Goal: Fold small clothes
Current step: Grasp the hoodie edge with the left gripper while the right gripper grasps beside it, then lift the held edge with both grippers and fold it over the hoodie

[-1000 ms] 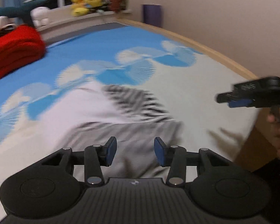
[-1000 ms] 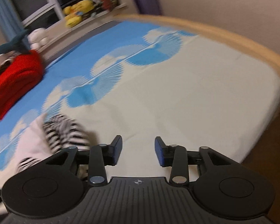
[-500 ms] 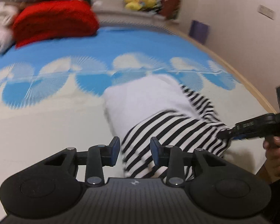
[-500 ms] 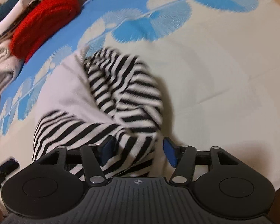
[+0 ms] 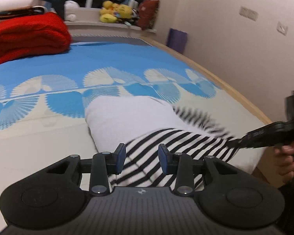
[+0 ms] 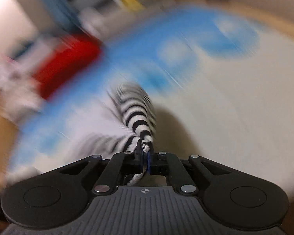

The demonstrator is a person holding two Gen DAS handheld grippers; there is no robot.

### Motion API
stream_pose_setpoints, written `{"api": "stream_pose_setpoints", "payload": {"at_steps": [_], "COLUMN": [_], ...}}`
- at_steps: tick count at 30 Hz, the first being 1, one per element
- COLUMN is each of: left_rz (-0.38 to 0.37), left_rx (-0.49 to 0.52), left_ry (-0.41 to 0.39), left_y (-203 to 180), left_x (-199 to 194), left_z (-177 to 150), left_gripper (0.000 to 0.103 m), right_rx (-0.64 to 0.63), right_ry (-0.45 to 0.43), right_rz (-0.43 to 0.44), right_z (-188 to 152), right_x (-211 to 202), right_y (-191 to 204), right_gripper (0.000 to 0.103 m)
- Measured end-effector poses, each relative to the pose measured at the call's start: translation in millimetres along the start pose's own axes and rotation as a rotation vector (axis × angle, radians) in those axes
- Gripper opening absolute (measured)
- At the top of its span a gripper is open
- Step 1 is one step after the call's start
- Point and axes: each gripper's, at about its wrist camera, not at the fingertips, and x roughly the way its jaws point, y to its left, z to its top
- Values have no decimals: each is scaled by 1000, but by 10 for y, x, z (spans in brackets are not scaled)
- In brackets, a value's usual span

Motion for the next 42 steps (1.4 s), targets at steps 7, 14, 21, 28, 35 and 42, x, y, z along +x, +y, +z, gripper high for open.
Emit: {"api": "stream_pose_setpoints", "payload": {"at_steps": [7, 14, 21, 28, 35, 42], "left_rz": [20, 71, 52, 103, -34, -108], "left_rx": [135, 278, 74, -247, -610, -700], "left_ry": [284, 320, 220, 176, 264, 288], "left_y": [-215, -441, -190, 344, 919, 1034], "left_x": [582, 694, 482, 698, 1398, 1788], "left_z": [-306, -449, -134, 167, 185, 96], "left_gripper": [39, 41, 46, 85, 88, 91], "right_rx": [-87, -259, -361, -388, -327, -273], "right_ry": [-61, -150, 82, 101, 145, 165], "right_rz": [-90, 44, -40, -51, -69, -171], "right_z": [31, 70, -42, -135, -145, -39], "right_x": [-73, -39, 554, 603, 709, 879], "right_y": [102, 500, 598, 592, 468, 419], "right_gripper": [14, 50, 54, 3, 6, 57]}}
